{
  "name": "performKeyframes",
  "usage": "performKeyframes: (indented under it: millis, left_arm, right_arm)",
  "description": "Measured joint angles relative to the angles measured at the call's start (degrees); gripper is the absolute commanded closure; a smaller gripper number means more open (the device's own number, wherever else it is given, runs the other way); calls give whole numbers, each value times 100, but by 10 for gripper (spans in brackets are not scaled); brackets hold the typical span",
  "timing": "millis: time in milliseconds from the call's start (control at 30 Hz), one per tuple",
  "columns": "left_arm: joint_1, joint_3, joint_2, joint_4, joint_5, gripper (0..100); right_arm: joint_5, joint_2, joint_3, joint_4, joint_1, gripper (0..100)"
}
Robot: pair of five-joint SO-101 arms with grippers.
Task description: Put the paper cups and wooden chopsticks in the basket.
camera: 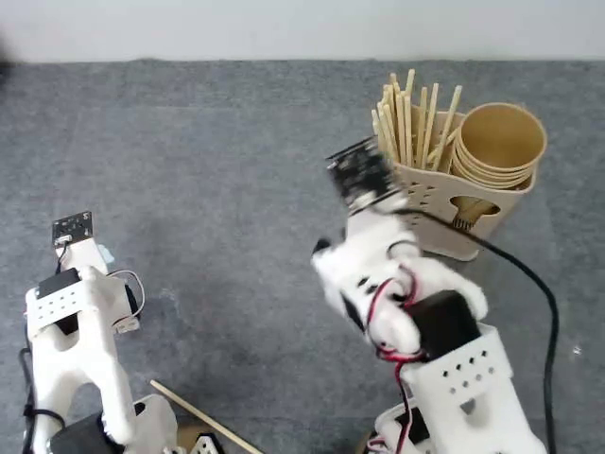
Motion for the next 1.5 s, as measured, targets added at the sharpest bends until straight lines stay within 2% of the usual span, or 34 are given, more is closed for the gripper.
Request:
performKeyframes:
  millis: [167, 400, 500, 700, 1033, 1200, 1500]
  left_arm:
    - [0, 0, 0, 0, 0, 988]
    - [0, 0, 0, 0, 0, 988]
    - [-18, 0, 0, 0, 0, 988]
    - [-598, 0, 0, 0, 0, 988]
    - [-1380, -193, 0, 0, 149, 988]
    - [-1662, -316, 0, 0, 316, 988]
    - [-1723, -334, 0, 0, 316, 988]
  right_arm:
    - [-18, -105, 211, 721, -730, 899]
    - [-651, -114, 1424, 712, -1793, 898]
    - [-1011, -114, 1996, 369, -2453, 898]
    - [-1477, -105, 2593, -642, -3701, 898]
    - [-1565, -105, 3886, -2505, -5143, 900]
    - [-1565, -105, 4501, -3270, -5433, 901]
    - [-1565, -105, 4818, -3429, -5468, 902]
